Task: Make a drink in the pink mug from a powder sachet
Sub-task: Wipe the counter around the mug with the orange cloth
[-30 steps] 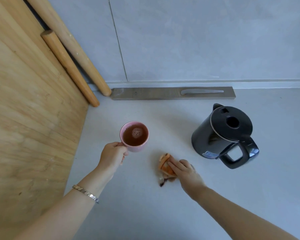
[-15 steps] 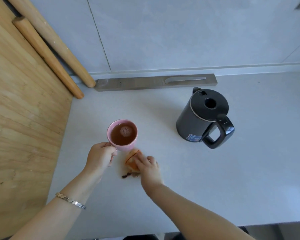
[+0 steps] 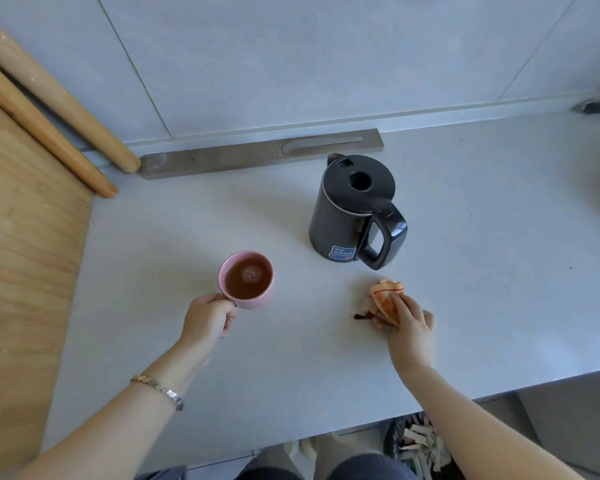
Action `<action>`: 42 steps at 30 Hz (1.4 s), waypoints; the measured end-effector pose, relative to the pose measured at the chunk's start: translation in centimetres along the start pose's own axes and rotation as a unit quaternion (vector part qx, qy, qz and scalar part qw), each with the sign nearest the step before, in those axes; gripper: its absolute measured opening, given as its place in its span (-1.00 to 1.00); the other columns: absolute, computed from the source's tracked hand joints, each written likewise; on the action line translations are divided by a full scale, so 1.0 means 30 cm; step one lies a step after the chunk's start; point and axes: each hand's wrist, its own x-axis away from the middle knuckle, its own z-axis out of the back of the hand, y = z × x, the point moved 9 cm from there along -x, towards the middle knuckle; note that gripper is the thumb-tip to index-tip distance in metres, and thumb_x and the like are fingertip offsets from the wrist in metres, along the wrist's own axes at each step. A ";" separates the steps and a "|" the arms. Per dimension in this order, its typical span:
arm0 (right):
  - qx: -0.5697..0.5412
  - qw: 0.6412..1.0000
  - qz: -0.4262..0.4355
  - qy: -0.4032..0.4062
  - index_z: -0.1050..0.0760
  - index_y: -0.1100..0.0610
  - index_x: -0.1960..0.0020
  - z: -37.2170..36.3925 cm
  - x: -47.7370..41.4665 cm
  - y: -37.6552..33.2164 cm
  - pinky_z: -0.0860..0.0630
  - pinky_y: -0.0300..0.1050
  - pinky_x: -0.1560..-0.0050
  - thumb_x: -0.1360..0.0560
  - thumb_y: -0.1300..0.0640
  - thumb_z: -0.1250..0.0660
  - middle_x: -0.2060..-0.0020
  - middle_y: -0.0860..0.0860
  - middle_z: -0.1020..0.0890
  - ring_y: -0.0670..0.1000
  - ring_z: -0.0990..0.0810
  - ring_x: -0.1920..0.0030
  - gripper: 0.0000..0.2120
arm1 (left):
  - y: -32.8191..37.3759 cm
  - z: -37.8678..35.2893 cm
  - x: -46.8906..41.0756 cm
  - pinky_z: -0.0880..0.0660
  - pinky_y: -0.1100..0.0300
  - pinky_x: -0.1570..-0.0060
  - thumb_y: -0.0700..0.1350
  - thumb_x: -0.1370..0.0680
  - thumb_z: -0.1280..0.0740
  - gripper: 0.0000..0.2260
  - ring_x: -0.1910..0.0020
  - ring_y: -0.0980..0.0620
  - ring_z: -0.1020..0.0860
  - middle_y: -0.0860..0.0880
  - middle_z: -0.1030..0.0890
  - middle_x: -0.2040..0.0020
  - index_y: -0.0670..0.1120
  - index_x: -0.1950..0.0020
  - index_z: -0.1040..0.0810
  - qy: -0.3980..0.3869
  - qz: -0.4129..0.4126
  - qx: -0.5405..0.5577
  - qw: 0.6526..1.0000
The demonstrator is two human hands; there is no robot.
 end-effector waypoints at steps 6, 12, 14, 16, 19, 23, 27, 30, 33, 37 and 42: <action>-0.158 0.987 -0.021 -0.031 -0.52 0.21 -0.18 0.045 -0.018 -0.053 -0.49 0.08 -0.18 -0.34 0.50 -0.14 -0.12 0.12 -0.53 0.18 -0.48 -0.16 -0.52 | -0.003 -0.081 -0.039 -0.15 0.27 0.52 -0.42 -0.37 -0.17 -0.79 0.51 -0.02 -0.21 -0.09 -0.32 0.50 -0.19 0.43 -0.38 -0.011 0.019 -0.001 1.000; -0.226 0.970 0.055 -0.069 -0.53 0.15 0.01 0.113 -0.026 -0.217 -0.61 -0.29 0.22 -0.39 0.55 -0.10 0.03 0.08 -0.52 0.01 -0.70 0.24 -0.59 | 0.029 -0.109 -0.064 -0.16 0.27 0.50 -0.43 -0.37 -0.18 -0.77 0.52 -0.02 -0.22 -0.06 -0.31 0.59 -0.19 0.44 -0.38 -0.011 0.005 0.010 1.000; -0.226 0.964 0.106 -0.094 -0.53 0.14 0.08 0.128 -0.010 -0.288 -0.60 -0.32 0.29 -0.40 0.57 -0.12 0.10 0.02 -0.52 -0.11 -0.68 0.32 -0.60 | 0.036 -0.118 -0.065 -0.16 0.27 0.49 -0.41 -0.38 -0.17 -0.79 0.51 -0.02 -0.23 -0.08 -0.32 0.53 -0.19 0.42 -0.38 -0.021 0.003 0.006 1.000; -0.198 0.964 0.153 -0.093 -0.58 0.16 0.06 0.138 0.003 -0.343 -0.61 -0.13 0.05 -0.36 0.56 -0.17 0.07 -0.02 -0.54 0.01 -0.64 0.08 -0.61 | 0.037 -0.126 -0.061 -0.15 0.27 0.47 -0.40 -0.40 -0.18 -0.79 0.50 -0.01 -0.24 -0.09 -0.32 0.49 -0.17 0.38 -0.37 -0.035 0.008 -0.005 0.999; -0.121 0.957 0.256 -0.064 -0.61 0.22 0.00 0.174 0.033 -0.439 -0.40 -0.16 -0.12 -0.30 0.53 -0.23 -0.01 0.03 -0.60 0.14 -0.52 -0.11 -0.61 | 0.040 -0.145 -0.052 -0.19 0.28 0.49 -0.35 -0.45 -0.18 -0.83 0.39 0.02 -0.35 -0.06 -0.38 0.34 -0.11 0.27 -0.33 -0.073 0.005 -0.052 0.996; -0.095 0.914 0.394 -0.027 -0.62 0.18 0.02 0.267 0.074 -0.595 -0.41 -0.18 -0.09 -0.30 0.39 -0.25 -0.01 0.10 -0.63 0.09 -0.55 -0.06 -0.68 | 0.078 -0.078 -0.017 -0.39 0.21 0.27 -0.10 -0.48 -0.30 -0.71 0.07 -0.04 -0.41 -0.08 -0.32 -0.04 -0.20 -0.09 -0.31 -0.012 -0.051 -0.238 0.970; -0.102 0.864 0.493 -0.020 -0.50 0.04 -0.05 0.336 0.101 -0.714 -0.37 -0.38 -0.17 -0.38 0.25 -0.18 -0.08 -0.01 -0.49 -0.01 -0.46 -0.08 -0.71 | 0.296 -0.083 0.127 -0.37 0.19 0.18 0.03 -0.40 -0.27 -0.79 0.09 -0.02 -0.48 -0.02 -0.48 0.01 0.00 0.01 -0.49 -0.084 -0.139 -0.063 0.985; -0.105 0.832 0.544 -0.024 -0.45 0.06 -0.10 0.378 0.129 -0.789 -0.39 -0.38 -0.17 -0.38 0.27 -0.15 -0.11 0.02 -0.42 -0.01 -0.47 -0.10 -0.67 | 0.392 -0.161 0.221 -0.34 0.14 0.23 0.09 -0.45 -0.27 -0.78 0.22 -0.03 -0.61 -0.04 -0.65 0.26 -0.04 0.11 -0.55 -0.266 -0.080 0.039 0.960; -0.084 0.817 0.570 -0.042 -0.37 0.08 -0.21 0.395 0.141 -0.848 -0.33 -0.43 -0.19 -0.36 0.34 -0.20 -0.15 -0.01 -0.35 -0.03 -0.43 -0.14 -0.56 | 0.467 -0.128 0.208 -0.50 -0.02 0.09 -0.02 -0.38 -0.38 -0.68 0.17 -0.15 -0.62 -0.17 -0.65 0.20 -0.23 0.00 -0.57 -0.230 -0.119 0.045 0.965; -0.105 0.869 0.445 -0.187 -0.16 -0.01 -0.41 0.346 0.068 -0.865 -0.32 -0.29 -0.30 -0.34 0.20 -0.43 -0.26 -0.13 -0.26 -0.15 -0.28 -0.27 -0.27 | 0.593 -0.081 0.215 -0.54 0.14 0.22 -0.16 -0.40 -0.40 -0.91 0.27 -0.04 -0.62 -0.07 -0.64 0.30 -0.14 0.13 -0.60 -0.182 -0.173 0.075 0.965; -0.272 0.870 0.248 -0.327 -0.21 -0.04 -0.37 0.338 -0.046 -0.914 -0.56 -0.04 -0.15 -0.36 0.09 -0.47 -0.14 -0.04 -0.53 -0.01 -0.56 -0.12 -0.33 | 0.788 -0.035 0.234 -0.52 0.23 0.46 -0.23 -0.43 -0.40 -0.87 0.39 0.06 -0.60 -0.04 -0.60 0.28 -0.01 0.15 -0.56 -0.168 -0.273 0.073 0.944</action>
